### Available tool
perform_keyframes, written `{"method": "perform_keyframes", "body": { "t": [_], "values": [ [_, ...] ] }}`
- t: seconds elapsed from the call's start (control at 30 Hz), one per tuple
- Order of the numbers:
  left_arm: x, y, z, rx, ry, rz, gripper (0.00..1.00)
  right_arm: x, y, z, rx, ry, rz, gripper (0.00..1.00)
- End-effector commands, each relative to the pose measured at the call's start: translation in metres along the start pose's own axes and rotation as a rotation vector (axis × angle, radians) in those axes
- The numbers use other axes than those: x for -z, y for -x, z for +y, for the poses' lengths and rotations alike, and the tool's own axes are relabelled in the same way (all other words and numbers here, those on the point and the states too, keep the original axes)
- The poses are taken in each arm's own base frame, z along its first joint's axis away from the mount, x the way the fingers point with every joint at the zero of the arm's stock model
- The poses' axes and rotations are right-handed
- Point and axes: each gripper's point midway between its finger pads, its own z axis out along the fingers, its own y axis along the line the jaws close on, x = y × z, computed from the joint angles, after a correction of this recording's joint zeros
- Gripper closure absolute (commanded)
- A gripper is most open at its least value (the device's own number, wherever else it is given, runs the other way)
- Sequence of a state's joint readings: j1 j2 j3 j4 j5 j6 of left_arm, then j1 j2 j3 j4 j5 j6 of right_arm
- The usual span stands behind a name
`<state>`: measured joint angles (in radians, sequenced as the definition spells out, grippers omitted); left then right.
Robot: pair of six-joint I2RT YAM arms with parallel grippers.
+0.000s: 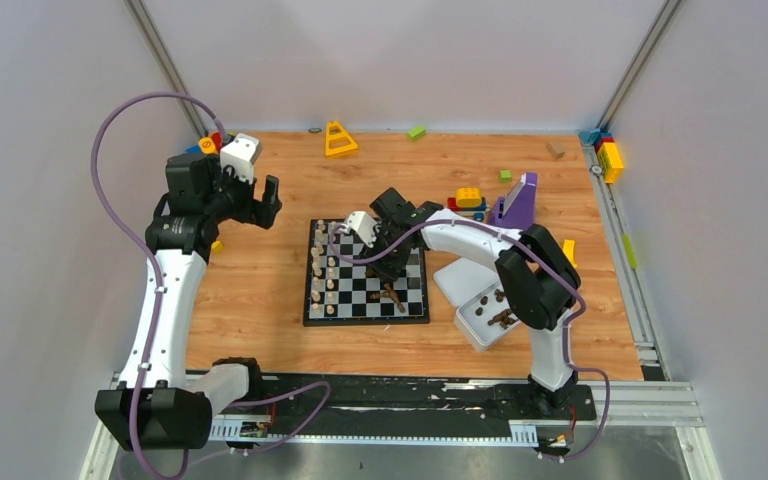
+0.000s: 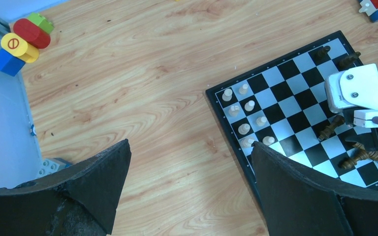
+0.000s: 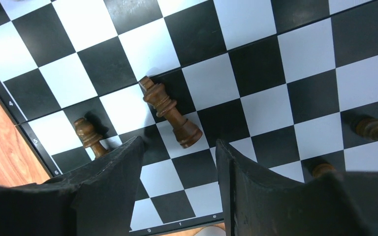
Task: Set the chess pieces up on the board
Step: Pick up the chess piece from the chessboard.
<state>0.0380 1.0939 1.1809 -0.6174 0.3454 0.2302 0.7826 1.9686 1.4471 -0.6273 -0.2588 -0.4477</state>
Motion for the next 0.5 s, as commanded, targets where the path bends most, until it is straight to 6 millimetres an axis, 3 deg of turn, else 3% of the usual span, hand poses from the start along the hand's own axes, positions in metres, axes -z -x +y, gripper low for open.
{"method": "perform_keyframes", "body": {
  "t": [0.0,0.47],
  "values": [
    [0.011,0.017,0.001,-0.040,0.010,-0.052,0.00,0.001,0.026,-0.010,0.050,-0.030,-0.062,0.44],
    [0.011,0.010,0.000,-0.051,0.006,-0.035,0.00,-0.013,0.021,-0.008,0.061,-0.022,-0.033,0.56]
  ]
}}
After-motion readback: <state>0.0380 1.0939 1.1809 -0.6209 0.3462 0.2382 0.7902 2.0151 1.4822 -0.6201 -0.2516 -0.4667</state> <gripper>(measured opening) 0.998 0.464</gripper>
